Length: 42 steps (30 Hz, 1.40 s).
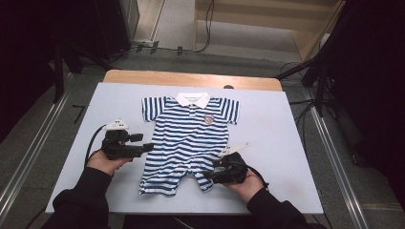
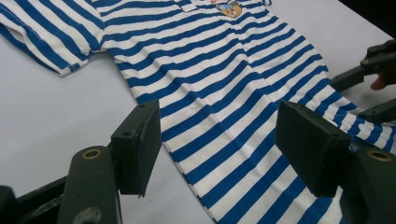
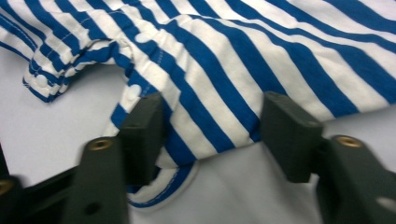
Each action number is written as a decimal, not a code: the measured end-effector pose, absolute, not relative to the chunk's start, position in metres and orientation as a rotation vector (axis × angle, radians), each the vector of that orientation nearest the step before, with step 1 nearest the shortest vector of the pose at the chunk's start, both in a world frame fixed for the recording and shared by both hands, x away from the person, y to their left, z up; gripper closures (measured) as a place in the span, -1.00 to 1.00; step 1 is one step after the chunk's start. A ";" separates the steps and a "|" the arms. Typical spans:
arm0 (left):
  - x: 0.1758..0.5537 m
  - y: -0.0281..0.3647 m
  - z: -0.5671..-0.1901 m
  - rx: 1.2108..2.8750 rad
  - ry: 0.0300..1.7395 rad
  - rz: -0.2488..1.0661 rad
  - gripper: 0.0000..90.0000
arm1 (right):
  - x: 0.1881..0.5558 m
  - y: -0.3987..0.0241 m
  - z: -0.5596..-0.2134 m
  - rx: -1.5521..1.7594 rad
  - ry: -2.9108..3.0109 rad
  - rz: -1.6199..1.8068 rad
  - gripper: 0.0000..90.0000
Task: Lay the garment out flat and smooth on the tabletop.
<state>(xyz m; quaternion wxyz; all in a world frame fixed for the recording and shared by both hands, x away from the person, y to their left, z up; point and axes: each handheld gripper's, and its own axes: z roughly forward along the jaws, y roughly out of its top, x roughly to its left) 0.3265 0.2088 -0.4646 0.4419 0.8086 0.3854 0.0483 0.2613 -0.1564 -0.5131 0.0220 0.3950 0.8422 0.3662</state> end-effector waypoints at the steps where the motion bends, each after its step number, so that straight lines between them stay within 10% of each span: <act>1: 0.327 0.209 -0.465 2.007 0.957 0.121 -0.28 | 0.260 -0.154 -0.514 1.205 2.615 1.137 0.21; 11: 0.326 0.210 -0.465 2.006 0.958 0.120 -0.28 | 0.268 -0.144 -0.508 1.275 2.699 1.100 0.88; 42: 0.319 0.218 -0.467 1.996 0.981 0.141 -0.28 | 0.317 -0.119 -0.439 1.199 2.754 1.150 0.88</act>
